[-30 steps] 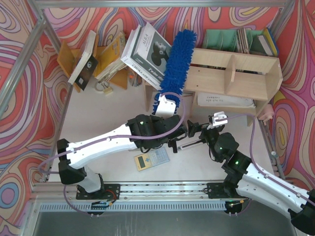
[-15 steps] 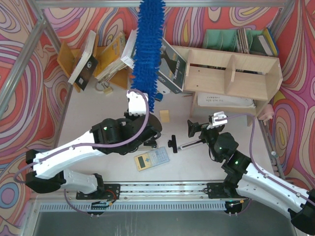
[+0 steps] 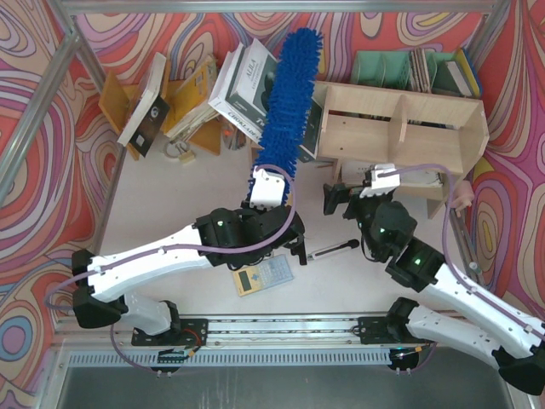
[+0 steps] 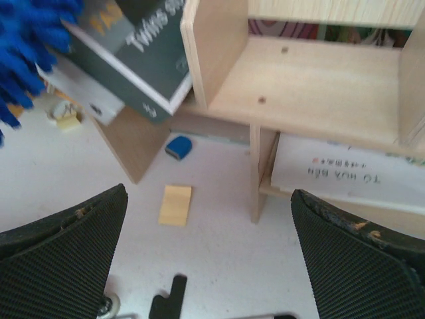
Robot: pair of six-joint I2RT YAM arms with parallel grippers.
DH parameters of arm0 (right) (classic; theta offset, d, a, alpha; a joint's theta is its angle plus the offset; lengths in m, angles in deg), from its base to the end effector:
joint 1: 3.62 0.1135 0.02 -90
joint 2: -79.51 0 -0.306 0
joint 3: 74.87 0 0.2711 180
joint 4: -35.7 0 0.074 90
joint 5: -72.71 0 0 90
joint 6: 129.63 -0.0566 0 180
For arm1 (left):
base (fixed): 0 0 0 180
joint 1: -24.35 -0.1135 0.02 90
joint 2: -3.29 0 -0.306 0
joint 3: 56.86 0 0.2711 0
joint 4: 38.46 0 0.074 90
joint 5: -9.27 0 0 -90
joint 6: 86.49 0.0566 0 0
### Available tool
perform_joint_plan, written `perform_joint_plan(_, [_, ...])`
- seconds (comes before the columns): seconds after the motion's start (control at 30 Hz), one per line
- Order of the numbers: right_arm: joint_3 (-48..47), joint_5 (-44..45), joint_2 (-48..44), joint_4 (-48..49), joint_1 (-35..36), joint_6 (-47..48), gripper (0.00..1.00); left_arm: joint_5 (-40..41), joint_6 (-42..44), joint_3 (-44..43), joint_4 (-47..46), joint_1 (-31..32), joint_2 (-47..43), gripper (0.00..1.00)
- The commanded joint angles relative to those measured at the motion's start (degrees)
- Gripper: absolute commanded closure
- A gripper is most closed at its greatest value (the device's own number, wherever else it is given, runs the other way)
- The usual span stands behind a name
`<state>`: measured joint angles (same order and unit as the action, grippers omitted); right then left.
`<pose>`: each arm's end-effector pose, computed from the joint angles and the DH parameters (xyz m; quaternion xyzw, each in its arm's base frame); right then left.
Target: Dust the bookshelf with a duster
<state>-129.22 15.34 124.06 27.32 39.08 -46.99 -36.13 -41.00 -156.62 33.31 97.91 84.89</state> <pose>0.1608 0.1069 0.3773 -0.0118 0.6996 0.1129 0.7055 0.1232 -0.2772 0.4087 0.1057 0.8806 -0.0623 0.4578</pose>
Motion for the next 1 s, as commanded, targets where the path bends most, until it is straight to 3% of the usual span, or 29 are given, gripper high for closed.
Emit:
perform_joint_plan(0.0, [-6.58,3.02,1.23,-8.14,-0.04,2.65,0.01,1.90,1.02,1.05,-2.82,-0.02,-2.97,1.00])
perform_joint_plan(0.1, [-7.32,4.57,0.46,-9.65,-0.05,3.10,0.01,2.35,1.09,1.38,-2.80,-0.02,-3.73,1.00])
perform_joint_plan(0.23, [-11.04,0.23,-1.03,-15.27,-0.02,1.98,0.01,2.57,1.15,2.38,-2.83,-0.05,-4.73,1.00])
perform_joint_plan(0.5, [-8.62,0.20,-3.59,-13.24,0.01,5.71,0.01,3.47,2.80,1.46,-3.68,-0.04,-4.03,1.00])
perform_joint_plan(0.7, [-15.60,0.71,-3.71,-19.53,0.00,4.92,0.01,3.73,3.39,0.53,-3.26,-0.05,-3.55,1.00])
perform_joint_plan(0.83, [-9.98,1.63,-5.95,-14.45,0.01,10.66,0.01,2.67,3.25,1.01,-4.22,-0.07,-3.20,1.00])
perform_joint_plan(0.97, [-8.25,0.94,-8.53,-13.86,-0.04,9.64,0.01,-0.32,2.02,1.07,-3.33,-0.04,-1.92,1.00])
